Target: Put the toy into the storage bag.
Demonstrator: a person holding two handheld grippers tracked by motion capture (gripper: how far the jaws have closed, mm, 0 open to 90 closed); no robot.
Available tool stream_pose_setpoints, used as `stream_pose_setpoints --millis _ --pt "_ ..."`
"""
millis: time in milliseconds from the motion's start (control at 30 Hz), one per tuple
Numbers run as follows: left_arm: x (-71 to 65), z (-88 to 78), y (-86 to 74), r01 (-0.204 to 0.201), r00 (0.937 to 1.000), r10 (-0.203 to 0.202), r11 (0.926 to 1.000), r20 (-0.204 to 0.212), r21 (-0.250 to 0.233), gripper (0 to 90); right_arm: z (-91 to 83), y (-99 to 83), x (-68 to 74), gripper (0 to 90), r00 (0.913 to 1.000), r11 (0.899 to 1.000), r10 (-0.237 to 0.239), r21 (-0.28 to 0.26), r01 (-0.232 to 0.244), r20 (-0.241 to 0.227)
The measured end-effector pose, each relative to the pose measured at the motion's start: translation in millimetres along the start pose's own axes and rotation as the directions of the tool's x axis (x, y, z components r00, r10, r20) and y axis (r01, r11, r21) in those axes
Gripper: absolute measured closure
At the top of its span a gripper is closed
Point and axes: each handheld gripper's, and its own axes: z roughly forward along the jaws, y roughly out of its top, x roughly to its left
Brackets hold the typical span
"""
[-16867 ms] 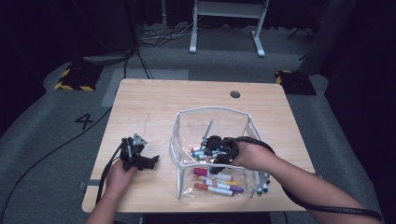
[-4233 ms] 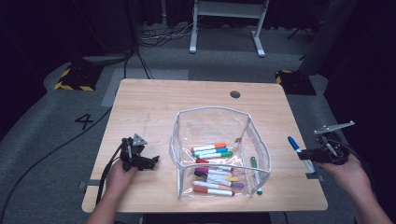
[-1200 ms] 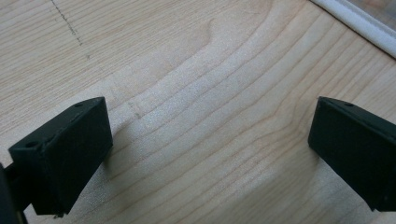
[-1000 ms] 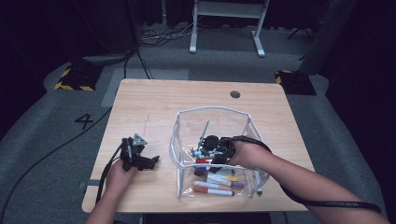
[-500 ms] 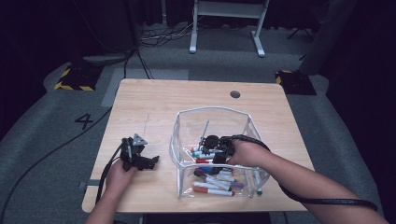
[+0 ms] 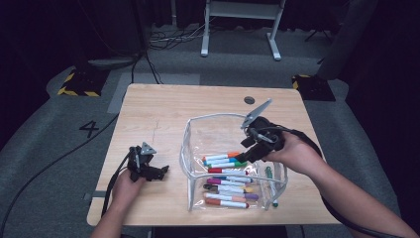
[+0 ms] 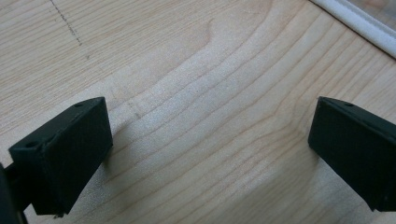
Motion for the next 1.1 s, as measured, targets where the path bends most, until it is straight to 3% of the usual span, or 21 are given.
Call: stream_pose_setpoints --millis 267,333,500,600,767,833,933,1100 --pt "0.1 0.0 0.0 -0.002 1.0 0.002 1.0 -0.001 0.0 0.0 -45.7 -36.3 -12.7 39.9 0.9956 0.991 0.089 -0.098 -0.086 0.03" --pt "0.0 0.0 0.0 0.0 1.0 0.0 1.0 0.0 0.0 0.0 -51.9 -44.3 -14.8 39.9 0.9945 0.989 0.103 -0.111 -0.1 0.021" --pt "0.0 0.0 0.0 0.0 1.0 0.0 1.0 0.0 0.0 0.0 -65.8 -68.5 -23.1 40.6 0.9848 0.978 0.166 -0.134 -0.159 0.049" --pt "0.1 0.1 0.0 -0.001 1.0 0.001 1.0 0.0 -0.001 0.0 -69.9 -83.4 -30.3 40.0 0.9764 0.964 0.216 -0.16 -0.211 0.014" --pt "0.1 0.0 0.0 -0.003 1.0 0.003 1.0 -0.001 0.0 0.0 -66.1 -105.6 -41.4 35.5 0.9603 0.948 0.275 -0.18 -0.263 0.045" --pt "0.1 -0.1 0.0 -0.003 1.0 0.003 1.0 -0.002 0.001 0.0 -62.1 -113.8 -45.6 34.5 0.954 0.938 0.298 -0.191 -0.288 0.028" --pt "0.1 0.0 0.0 -0.003 1.0 0.003 1.0 -0.001 0.0 0.0 -57.2 -125.2 -50.4 33.7 0.9432 0.918 0.332 -0.227 -0.324 -0.003" --pt "0.1 0.0 0.0 -0.002 1.0 0.002 1.0 -0.001 0.0 0.0 -58.5 -139.7 -52.9 34.0 0.9336 0.883 0.352 -0.307 -0.355 -0.066"
